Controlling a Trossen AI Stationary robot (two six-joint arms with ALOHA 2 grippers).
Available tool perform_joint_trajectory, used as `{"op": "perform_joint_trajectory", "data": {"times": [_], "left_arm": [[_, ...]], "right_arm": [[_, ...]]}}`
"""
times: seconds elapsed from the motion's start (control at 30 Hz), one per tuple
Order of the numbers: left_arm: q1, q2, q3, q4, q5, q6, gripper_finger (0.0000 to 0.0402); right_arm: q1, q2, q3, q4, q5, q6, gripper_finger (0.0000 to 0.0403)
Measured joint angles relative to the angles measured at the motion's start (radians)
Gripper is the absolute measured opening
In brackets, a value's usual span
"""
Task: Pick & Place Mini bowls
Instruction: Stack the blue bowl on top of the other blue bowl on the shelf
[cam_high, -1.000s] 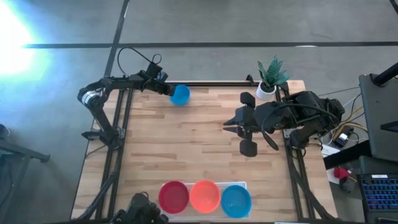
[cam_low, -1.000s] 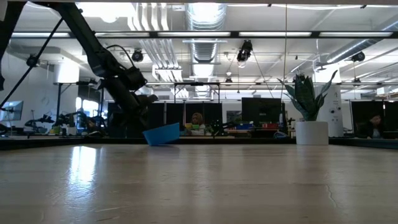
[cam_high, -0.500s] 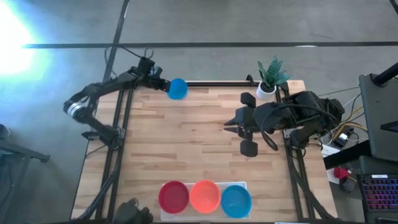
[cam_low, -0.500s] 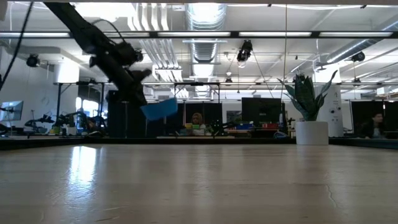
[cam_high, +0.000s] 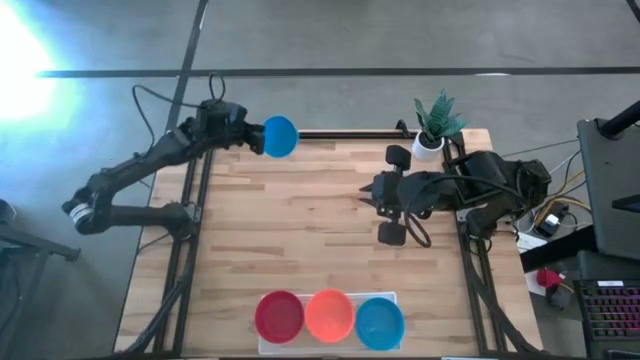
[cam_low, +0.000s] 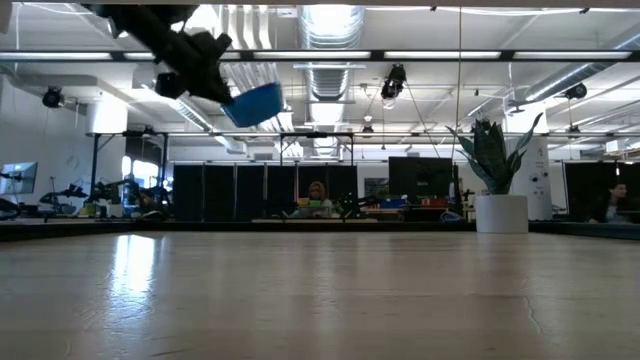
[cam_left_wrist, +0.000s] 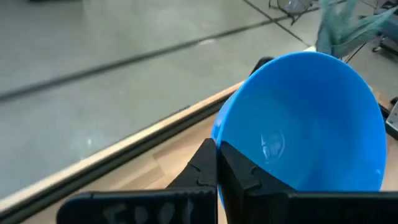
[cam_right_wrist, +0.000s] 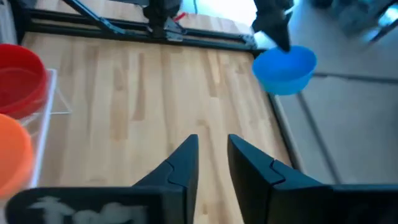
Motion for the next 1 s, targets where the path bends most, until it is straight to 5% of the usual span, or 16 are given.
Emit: {"op": "perform_joint_trajectory", "data": {"times": [0.5,0.83,1.0], "left_arm": [[-0.487,0.002,0.000,0.275,-0.619,0.263,0.0000],[-0.615,0.100,0.000,0.528,-0.654,0.481,0.0000],[-0.642,0.136,0.000,0.604,-0.654,0.521,0.0000]], "right_arm": [[-0.001,0.000,-0.224,0.297,0.386,-0.243,0.0154],[-0.020,0.000,-0.411,0.605,0.500,-0.507,0.0168],[-0.045,0.000,-0.445,0.672,0.522,-0.510,0.0173]]}}
